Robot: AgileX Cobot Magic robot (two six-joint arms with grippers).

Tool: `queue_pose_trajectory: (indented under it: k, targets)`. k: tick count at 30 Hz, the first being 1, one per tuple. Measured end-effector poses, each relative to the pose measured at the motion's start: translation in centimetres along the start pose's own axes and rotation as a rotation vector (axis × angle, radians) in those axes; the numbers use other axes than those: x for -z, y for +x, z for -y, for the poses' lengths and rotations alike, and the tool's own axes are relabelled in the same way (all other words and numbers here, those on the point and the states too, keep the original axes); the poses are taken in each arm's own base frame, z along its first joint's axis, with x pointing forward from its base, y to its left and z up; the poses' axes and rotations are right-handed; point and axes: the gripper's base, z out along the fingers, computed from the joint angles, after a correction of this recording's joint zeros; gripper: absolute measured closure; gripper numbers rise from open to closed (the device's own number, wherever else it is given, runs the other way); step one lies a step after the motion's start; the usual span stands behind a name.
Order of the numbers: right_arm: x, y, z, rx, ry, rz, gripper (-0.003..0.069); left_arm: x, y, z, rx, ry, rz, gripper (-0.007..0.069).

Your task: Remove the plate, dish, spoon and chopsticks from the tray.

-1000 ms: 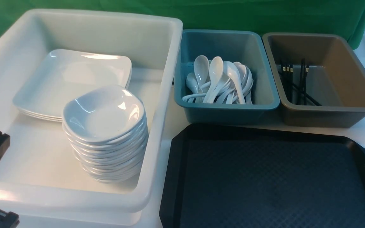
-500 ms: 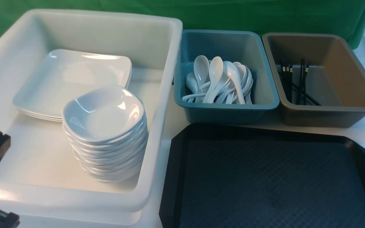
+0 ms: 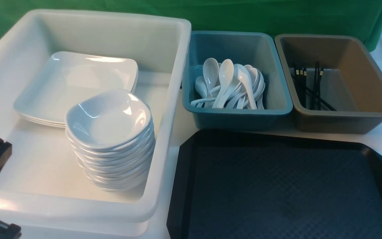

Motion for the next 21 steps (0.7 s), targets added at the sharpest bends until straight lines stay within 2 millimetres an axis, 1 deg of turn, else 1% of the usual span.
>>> queue_pose_trajectory:
  k: [17, 20, 21]
  targets:
    - [0.00, -0.01, 0.00, 0.000, 0.000, 0.001, 0.0592, 0.02, 0.04, -0.01, 0.002, -0.006, 0.007, 0.0605]
    - [0.00, -0.01, 0.00, 0.000, 0.000, 0.001, 0.0587, 0.23, 0.45, -0.10, 0.052, -0.041, 0.035, 0.0605]
    - [0.00, -0.02, 0.00, 0.000, 0.000, 0.002, 0.0583, 0.52, 0.86, -0.33, 0.112, -0.093, 0.064, 0.0605]
